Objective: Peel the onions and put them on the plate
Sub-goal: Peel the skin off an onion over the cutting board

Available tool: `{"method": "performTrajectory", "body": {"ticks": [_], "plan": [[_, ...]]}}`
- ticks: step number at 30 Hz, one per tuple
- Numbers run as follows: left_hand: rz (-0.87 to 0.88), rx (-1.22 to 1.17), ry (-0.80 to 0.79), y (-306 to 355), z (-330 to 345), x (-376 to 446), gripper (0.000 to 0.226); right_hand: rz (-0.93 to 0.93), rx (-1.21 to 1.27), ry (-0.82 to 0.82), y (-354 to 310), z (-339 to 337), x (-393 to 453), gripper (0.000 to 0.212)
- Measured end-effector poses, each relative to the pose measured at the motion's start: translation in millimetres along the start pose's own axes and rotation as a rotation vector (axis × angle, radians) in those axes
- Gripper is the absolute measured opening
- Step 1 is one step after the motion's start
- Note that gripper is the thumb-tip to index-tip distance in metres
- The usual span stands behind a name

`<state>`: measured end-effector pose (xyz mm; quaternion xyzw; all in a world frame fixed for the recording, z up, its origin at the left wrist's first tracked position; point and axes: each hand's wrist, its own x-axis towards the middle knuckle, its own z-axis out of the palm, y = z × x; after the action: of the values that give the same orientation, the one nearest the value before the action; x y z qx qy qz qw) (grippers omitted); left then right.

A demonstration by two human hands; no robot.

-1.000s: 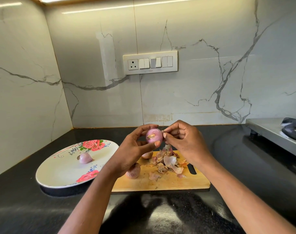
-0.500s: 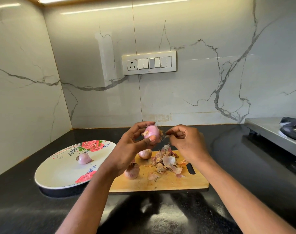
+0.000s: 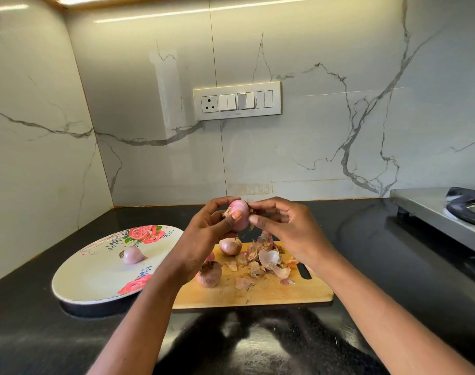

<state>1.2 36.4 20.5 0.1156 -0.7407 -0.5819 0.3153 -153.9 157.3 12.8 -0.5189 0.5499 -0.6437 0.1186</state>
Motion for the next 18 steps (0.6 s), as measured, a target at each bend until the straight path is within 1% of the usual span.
{"method": "performTrajectory", "body": {"ticks": [4,9,11,15,17,18], "plan": [[-0.017,-0.03,-0.016,-1.1,-0.6,-0.1,0.043,-0.023,0.058,0.034,1.1,-2.9,1.1,0.014],[-0.033,-0.03,-0.012,-1.1,0.8,0.2,0.042,-0.058,-0.088,0.04,4.5,-0.6,1.9,0.004],[-0.043,-0.042,-0.005,-1.2,1.1,0.4,0.043,-0.041,-0.063,0.045,5.5,0.8,2.3,0.003],[-0.043,-0.074,0.013,-0.4,0.5,0.9,0.045,0.045,0.109,0.07,3.7,2.4,4.0,0.004],[-0.046,-0.076,0.024,-0.2,0.8,0.2,0.046,0.071,0.1,0.079,3.4,1.9,3.9,0.006],[-0.051,-0.073,0.034,-0.6,0.9,0.0,0.045,0.077,0.039,0.081,3.3,1.2,2.7,0.007]]}}
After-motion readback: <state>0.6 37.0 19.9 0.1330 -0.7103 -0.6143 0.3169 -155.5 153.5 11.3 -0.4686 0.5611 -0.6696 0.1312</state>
